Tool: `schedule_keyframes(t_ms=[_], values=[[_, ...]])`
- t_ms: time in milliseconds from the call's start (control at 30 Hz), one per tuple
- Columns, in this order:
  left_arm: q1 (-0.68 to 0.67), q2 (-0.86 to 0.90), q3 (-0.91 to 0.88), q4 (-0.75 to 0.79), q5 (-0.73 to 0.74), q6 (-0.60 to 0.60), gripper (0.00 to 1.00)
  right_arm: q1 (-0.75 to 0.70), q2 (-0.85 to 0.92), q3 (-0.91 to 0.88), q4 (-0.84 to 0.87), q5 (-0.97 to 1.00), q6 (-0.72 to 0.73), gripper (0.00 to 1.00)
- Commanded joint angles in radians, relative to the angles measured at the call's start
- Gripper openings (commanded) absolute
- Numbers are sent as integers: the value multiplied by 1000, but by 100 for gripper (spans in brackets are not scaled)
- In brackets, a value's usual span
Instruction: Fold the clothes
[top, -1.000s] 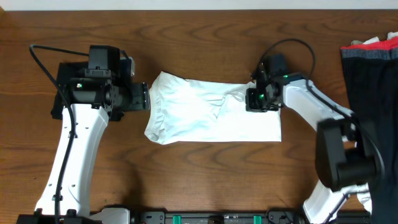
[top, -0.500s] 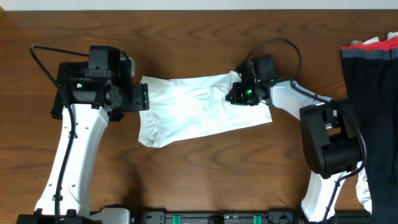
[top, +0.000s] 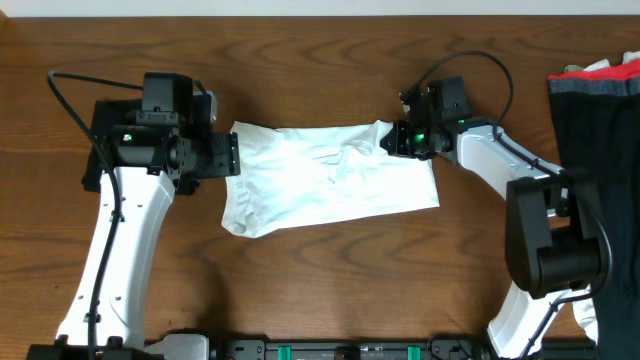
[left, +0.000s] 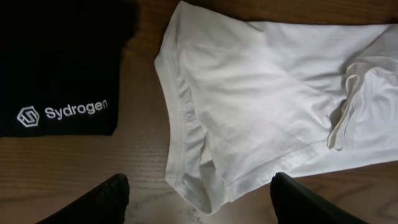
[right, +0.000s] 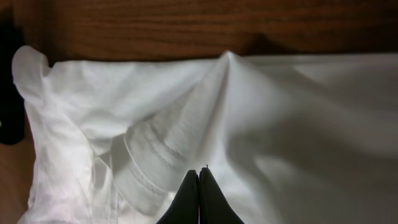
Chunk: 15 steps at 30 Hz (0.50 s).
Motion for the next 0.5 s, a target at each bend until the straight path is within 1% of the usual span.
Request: schedule_keyframes(t_ms=[0,67,133,233,300,400,467], values=[[2,-12,-4,10,3,-2,75,47,16,4,11,53,49,1],[2,-12,-4,15,3,-2,75,80,39,4,29,97,67,1],[2,-12,-4,18,3,-2,75,106,56,4,81,91,88,1],[2,-12,-4,22,3,-2,75,135,60,4,263,-68,98,1],[2,-12,-4,27,3,-2,75,150,60,4,451,-207,116,1],[2,-12,-4,34,3,-2,75,151,56,4,646,-273,229,1],[2,-12,-4,34,4,-2,75,138,49,5,650,-275,245,1]])
